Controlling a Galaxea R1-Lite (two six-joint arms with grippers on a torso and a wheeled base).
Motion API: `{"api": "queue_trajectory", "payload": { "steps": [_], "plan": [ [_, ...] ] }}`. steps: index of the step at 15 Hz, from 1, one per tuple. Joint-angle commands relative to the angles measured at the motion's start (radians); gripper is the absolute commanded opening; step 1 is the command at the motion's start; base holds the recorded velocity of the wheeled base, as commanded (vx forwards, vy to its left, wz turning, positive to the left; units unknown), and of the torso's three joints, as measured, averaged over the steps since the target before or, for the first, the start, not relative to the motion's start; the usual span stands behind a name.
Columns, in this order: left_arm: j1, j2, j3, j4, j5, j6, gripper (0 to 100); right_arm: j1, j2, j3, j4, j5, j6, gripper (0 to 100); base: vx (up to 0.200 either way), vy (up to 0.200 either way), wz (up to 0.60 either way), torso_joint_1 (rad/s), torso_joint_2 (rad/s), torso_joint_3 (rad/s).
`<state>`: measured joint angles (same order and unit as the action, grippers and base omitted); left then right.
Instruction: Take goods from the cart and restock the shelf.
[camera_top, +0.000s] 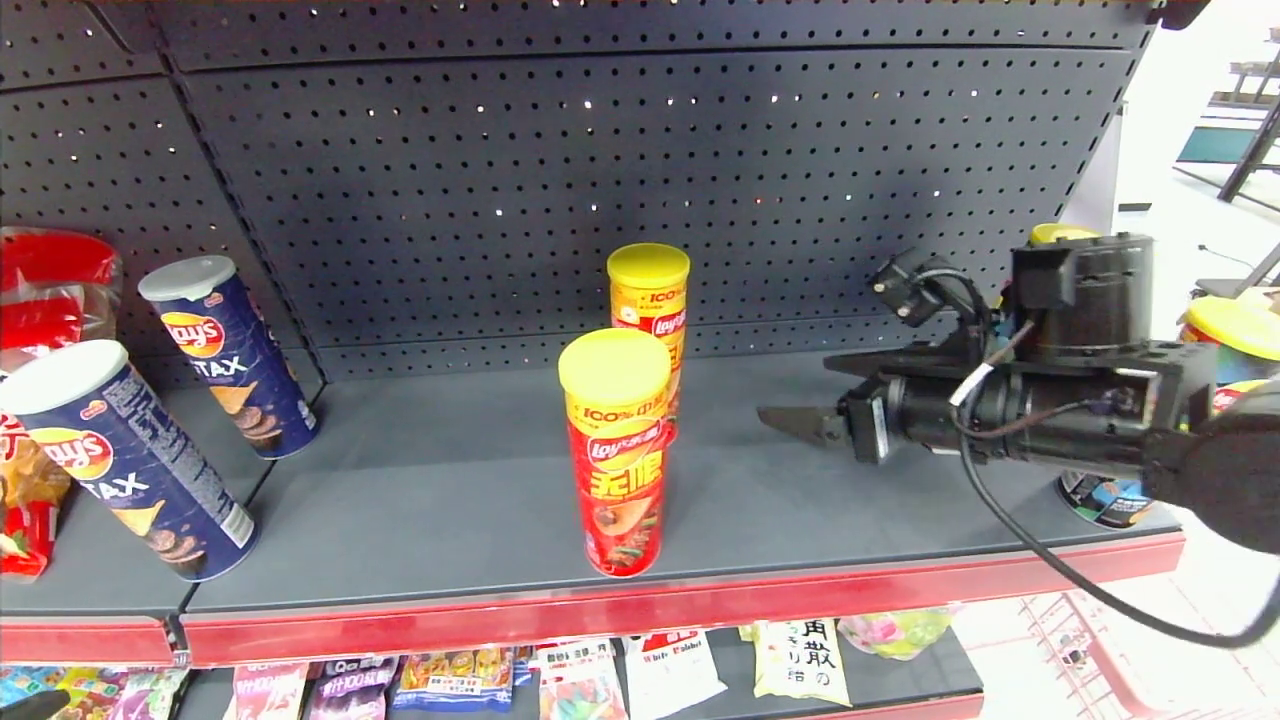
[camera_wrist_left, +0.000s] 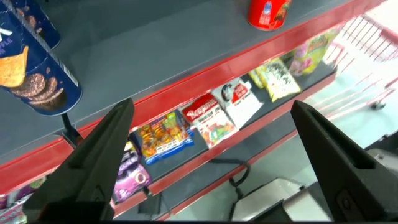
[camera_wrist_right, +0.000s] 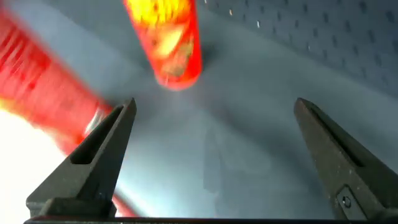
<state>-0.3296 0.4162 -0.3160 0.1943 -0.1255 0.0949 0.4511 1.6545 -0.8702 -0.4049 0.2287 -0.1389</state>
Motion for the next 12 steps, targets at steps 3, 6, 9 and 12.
{"api": "queue_trajectory", "payload": {
  "steps": [3,6,9,12],
  "plan": [
    [0.0,0.2,-0.061,-0.021,0.0,0.046,100,0.028,-0.483,0.412,0.011,-0.019,-0.004,100,0.0,0.0,0.0,0.0,0.0,0.0],
    [-0.002,0.303,-0.063,-0.084,-0.005,0.046,100,0.026,-0.777,0.554,0.06,-0.037,-0.004,100,0.0,0.0,0.0,0.0,0.0,0.0],
    [-0.005,0.406,-0.064,-0.174,-0.013,0.045,100,-0.022,-1.061,0.543,0.347,-0.147,0.002,100,0.0,0.0,0.0,0.0,0.0,0.0],
    [-0.042,0.539,-0.068,-0.249,-0.062,0.04,100,-0.17,-1.306,0.47,0.632,-0.302,0.047,100,0.0,0.0,0.0,0.0,0.0,0.0]
  ]
}}
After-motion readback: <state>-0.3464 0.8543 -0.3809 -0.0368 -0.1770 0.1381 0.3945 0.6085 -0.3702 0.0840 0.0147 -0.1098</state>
